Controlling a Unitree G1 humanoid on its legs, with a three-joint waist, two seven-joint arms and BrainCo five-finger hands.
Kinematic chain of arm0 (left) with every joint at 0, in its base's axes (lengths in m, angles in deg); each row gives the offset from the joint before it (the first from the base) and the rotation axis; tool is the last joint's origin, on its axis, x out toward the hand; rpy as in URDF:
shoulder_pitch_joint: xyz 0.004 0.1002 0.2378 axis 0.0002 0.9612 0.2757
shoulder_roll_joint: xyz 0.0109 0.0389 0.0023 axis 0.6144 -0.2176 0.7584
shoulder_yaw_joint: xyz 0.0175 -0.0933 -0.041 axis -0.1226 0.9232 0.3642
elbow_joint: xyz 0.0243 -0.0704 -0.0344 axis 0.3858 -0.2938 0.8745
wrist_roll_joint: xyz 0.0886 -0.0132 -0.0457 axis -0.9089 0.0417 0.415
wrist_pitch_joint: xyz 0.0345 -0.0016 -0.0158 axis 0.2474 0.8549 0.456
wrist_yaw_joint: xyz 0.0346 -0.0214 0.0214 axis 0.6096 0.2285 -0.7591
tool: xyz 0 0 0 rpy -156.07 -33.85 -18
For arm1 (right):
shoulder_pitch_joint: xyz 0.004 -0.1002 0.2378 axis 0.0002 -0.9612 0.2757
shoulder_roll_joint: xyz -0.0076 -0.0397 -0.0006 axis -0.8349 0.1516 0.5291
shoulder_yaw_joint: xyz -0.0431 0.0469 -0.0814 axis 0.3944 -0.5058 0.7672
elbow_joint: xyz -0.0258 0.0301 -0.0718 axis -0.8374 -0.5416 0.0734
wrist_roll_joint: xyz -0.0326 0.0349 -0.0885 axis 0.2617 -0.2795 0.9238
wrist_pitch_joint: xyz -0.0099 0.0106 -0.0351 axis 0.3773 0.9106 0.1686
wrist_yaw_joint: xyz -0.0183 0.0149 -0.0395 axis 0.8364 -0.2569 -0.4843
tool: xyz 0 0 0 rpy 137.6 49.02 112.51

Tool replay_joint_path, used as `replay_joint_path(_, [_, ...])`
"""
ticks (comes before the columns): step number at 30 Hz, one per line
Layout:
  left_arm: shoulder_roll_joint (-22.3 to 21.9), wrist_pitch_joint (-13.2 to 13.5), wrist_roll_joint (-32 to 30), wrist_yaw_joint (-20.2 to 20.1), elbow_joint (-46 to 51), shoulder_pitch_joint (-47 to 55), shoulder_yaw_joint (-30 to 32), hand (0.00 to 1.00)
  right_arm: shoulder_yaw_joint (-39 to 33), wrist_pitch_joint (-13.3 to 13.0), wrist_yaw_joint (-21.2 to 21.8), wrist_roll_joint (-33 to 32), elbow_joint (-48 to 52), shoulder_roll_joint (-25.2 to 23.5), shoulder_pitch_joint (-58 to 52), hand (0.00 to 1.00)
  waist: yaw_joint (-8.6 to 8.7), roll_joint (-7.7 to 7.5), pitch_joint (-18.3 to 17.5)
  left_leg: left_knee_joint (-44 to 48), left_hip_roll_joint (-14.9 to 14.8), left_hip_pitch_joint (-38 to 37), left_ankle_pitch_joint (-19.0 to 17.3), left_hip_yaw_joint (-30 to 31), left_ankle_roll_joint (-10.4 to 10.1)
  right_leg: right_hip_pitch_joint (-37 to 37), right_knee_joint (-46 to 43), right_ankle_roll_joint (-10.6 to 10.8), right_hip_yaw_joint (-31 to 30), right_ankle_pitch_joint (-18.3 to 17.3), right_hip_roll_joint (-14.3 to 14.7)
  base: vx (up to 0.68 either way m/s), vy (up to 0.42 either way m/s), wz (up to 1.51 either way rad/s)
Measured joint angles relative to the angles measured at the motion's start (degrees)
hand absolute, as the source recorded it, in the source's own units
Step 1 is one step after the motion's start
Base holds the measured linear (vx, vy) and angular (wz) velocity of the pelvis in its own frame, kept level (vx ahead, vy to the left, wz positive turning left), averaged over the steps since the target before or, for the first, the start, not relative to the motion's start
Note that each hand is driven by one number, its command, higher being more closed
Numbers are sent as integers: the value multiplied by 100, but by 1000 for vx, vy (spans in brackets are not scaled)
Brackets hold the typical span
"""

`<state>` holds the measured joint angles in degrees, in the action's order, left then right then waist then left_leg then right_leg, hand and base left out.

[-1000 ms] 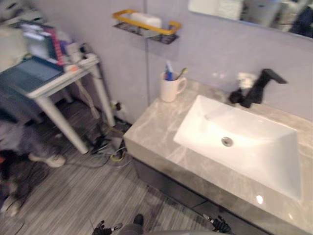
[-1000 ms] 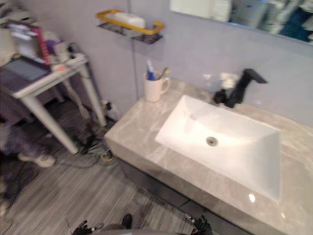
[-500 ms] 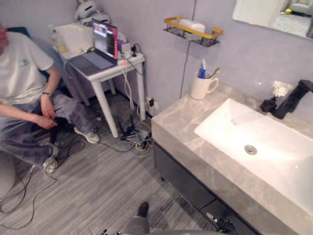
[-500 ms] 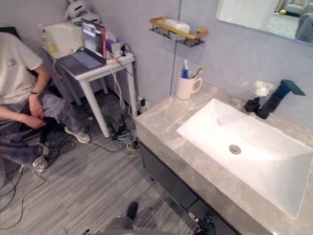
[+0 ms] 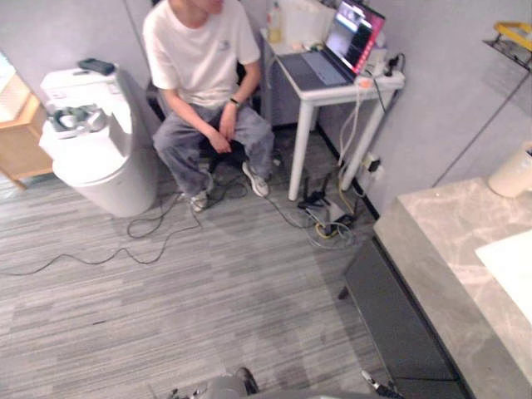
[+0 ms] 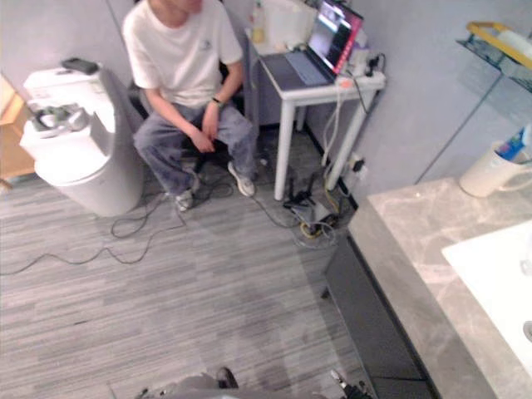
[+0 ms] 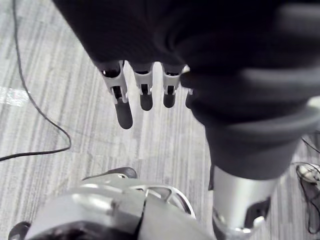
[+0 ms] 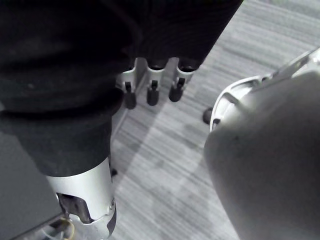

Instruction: Organize washtable

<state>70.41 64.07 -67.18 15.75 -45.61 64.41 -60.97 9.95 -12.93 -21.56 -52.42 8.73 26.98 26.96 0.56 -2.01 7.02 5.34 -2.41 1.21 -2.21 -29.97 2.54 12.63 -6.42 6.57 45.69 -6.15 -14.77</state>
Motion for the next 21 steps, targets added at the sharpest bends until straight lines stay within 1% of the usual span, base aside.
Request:
replay_joint_path(1, [-5, -1, -16, -6, -34, -3, -4, 0, -36, -1, -2, -1, 0, 11, 5, 0, -2, 19, 5, -271, 91, -55, 159, 31, 23, -37, -4, 10, 13, 33, -15, -165, 20, 33])
replay_joint_path(2, [-38, 1, -49, -23, -97, 6, 12, 0, -175, 0, -13, -1, -3, 51, 25, 0, -3, 92, 22, -882, 236, -203, 493, 83, 24, -119, -45, -27, 21, 63, -20, -189, 27, 26])
replay_joint_path(3, [-68, -3, -50, -28, -127, 14, 47, 0, -227, 1, -18, 0, -6, 70, 22, 0, 4, 137, 22, -1080, 280, -250, 547, 107, -18, -133, -42, -27, 29, 63, -14, -257, 30, 26])
replay_joint_path(4, [-80, -15, -50, -31, -190, 20, 82, 0, -253, 9, -26, 0, -7, 99, 37, 0, 15, 194, 64, -1125, 294, -215, 565, 159, -4, -139, -47, -26, 96, 59, -12, -181, 9, 15])
replay_joint_path(5, [-99, -15, -50, -34, -195, 34, 147, 0, -270, 16, -26, 3, -7, 118, 38, 0, 16, 219, 76, -1125, 299, -205, 562, 152, -3, -138, -47, -50, 128, 42, -11, -196, -5, 18])
replay_joint_path(6, [-180, -23, -46, -31, -193, 49, 296, 0, -268, 26, -25, 6, -4, 164, 56, 0, 21, 269, 86, -1125, 314, -192, 543, 123, 23, -142, -43, -50, 141, 26, -16, -163, 9, 19])
replay_joint_path(8, [-226, -41, -47, -37, -188, 66, 447, 0, -243, 33, -26, 9, -2, 226, 49, 0, 21, 279, 91, -1124, 361, -155, 490, -1, 14, -156, -30, 43, 199, -44, -50, -152, 62, 25])
replay_joint_path(9, [-235, -48, -44, -40, -182, 81, 511, 0, -209, 33, -26, 13, -3, 219, 18, 0, 14, 212, 67, -1083, 429, -152, 352, -154, -13, -181, 8, 33, 268, -56, -210, -56, 96, 11])
replay_joint_path(10, [-248, -48, -47, -39, -174, 163, 574, 0, -106, 34, -24, 17, 6, 232, 28, 0, -4, 207, 62, -1082, 432, -237, 347, -222, 54, -209, -127, 49, 324, -67, -304, 12, 73, 29])
replay_joint_path(11, [-295, -62, -46, -41, -196, 202, 619, 0, -67, 36, -23, 27, 59, 242, 59, 0, 41, 203, 69, -1121, 426, -239, 397, -152, 118, -205, -430, 85, 430, -99, -389, 30, 51, 27])
replay_joint_path(12, [-292, -61, -45, -41, -194, 203, 619, 0, -42, 38, -23, 27, 70, 223, 43, 0, 36, 169, 64, -1121, 459, -246, 397, -135, 119, -201, -495, 83, 449, -110, -444, 23, 29, 52])
replay_joint_path(13, [-248, -52, -45, -39, -163, 211, 603, 0, 32, 42, -27, 28, 117, 171, 1, 0, 11, 91, 50, -1122, 555, -266, 385, -46, 132, -200, -719, 89, 450, -218, -593, 31, 45, 52])
replay_joint_path(14, [-197, -51, -42, -34, -159, 204, 546, 0, 171, 41, -24, 29, 200, 145, -19, 0, 12, 34, 42, -1123, 657, -272, 353, 95, 180, -225, -948, -49, 372, -363, -701, 49, 38, 59])
replay_joint_path(15, [-161, -51, -42, -32, -149, 202, 466, 0, 255, 36, -21, 29, 238, 134, -21, 0, 13, 7, 38, -1123, 704, -271, 342, 198, 196, -253, -1062, -118, 206, -451, -732, 50, 34, 72])
replay_joint_path(16, [-85, -51, -36, -9, -102, 189, 299, 0, 382, 33, -20, 21, 285, 106, -23, 0, 26, -39, 56, -1123, 808, -251, 334, 471, 208, -399, -1371, -451, -409, -537, -704, 52, 28, 107])
replay_joint_path(17, [-9, -49, -3, 16, -61, 89, 6, 0, 540, 25, -22, 13, 406, 82, -80, 0, 39, -15, 61, -1118, 860, -294, 337, 860, 207, -599, -1743, -576, -1394, -614, -547, 66, 29, 122])
replay_joint_path(18, [9, -43, 22, 14, -35, 41, -95, 0, 561, 23, -20, 10, 439, 58, -103, 0, 37, 7, 61, -1116, 862, -296, 341, 1030, 202, -656, -1851, -525, -1818, -669, -430, 86, 30, 114])
replay_joint_path(19, [31, -30, 29, 11, -29, -15, -183, 0, 573, 10, -17, 5, 462, 31, -125, 0, 26, 23, 61, -1107, 863, -299, 357, 1194, 177, -712, -1956, -406, -2235, -744, -281, 109, 26, 102])
replay_joint_path(20, [65, 0, 28, 2, 15, -47, -253, 0, 574, 0, -22, -4, 482, 14, -146, 0, 24, 54, 67, -1082, 899, -291, 405, 1467, 112, -814, -2087, -178, -2887, -893, -72, 141, 28, 103])
replay_joint_path(21, [75, 5, 28, -2, 36, -71, -251, 0, 574, 0, -18, -4, 501, 11, -155, 0, 6, 30, 60, -1020, 944, -252, 453, 1710, 87, -902, -2162, -57, -3329, -993, 57, 164, 28, 125])
